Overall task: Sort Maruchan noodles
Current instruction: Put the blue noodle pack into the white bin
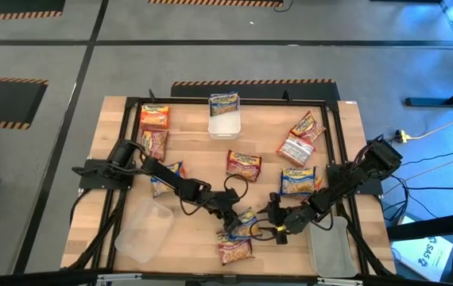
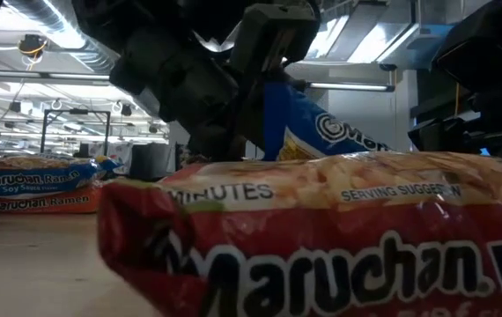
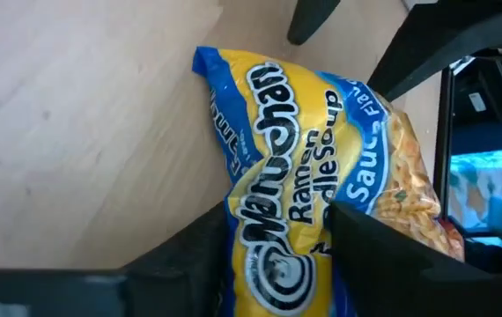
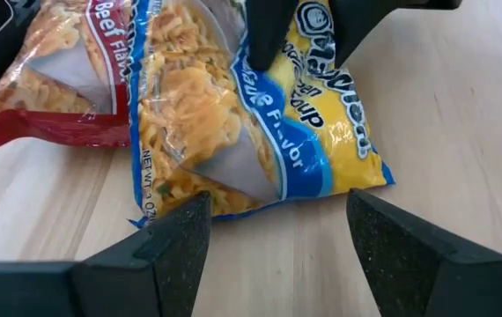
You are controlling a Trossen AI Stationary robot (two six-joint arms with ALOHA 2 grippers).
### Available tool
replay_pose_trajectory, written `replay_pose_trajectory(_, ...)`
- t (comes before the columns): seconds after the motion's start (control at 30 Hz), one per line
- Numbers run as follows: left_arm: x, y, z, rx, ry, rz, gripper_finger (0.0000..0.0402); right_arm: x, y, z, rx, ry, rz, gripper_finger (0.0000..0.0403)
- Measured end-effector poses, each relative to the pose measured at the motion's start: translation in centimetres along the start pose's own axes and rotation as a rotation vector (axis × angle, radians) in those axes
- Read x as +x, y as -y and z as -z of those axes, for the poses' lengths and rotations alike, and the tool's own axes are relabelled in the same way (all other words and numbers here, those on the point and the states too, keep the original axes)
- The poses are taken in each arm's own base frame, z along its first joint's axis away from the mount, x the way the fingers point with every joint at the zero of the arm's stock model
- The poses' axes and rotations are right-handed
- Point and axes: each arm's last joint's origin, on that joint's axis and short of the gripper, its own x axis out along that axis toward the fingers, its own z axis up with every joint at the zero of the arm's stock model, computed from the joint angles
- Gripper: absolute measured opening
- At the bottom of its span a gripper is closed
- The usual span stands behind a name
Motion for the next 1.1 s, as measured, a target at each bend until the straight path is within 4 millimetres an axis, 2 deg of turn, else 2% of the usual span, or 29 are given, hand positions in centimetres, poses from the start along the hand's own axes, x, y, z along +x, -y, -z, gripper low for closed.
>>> replay_pose_trajectory(0.33, 0.0, 0.3, 0.0, 0.114, 0.036, 0.005, 0.0088, -0.2, 0.0, -0.1, -0.002, -0.002, 0.005, 0.0248)
replay_pose_trajectory(0.53, -0.2, 0.5, -0.1, 0.188, 0.049, 0.006, 0.0066, -2.3, 0.5, -1.3, -0.015, -0.03, 0.018, 0.0248)
replay_pose_trajectory(0.8, -2.3, 2.2, -1.3, 0.41, 0.176, -0.041, 0.0029, -5.5, 1.4, -3.1, 0.007, -0.005, 0.044, 0.0248)
replay_pose_trajectory(0.93, -3.5, 2.8, -2.1, 0.547, 0.236, -0.101, 0.0004, -6.1, 1.9, -3.8, 0.001, 0.038, 0.088, 0.0248)
replay_pose_trajectory(1.1, -4.7, 3.2, -3.0, 0.696, 0.293, -0.176, 0.0002, -6.4, 3.6, -4.8, 0.007, 0.063, 0.155, 0.0248)
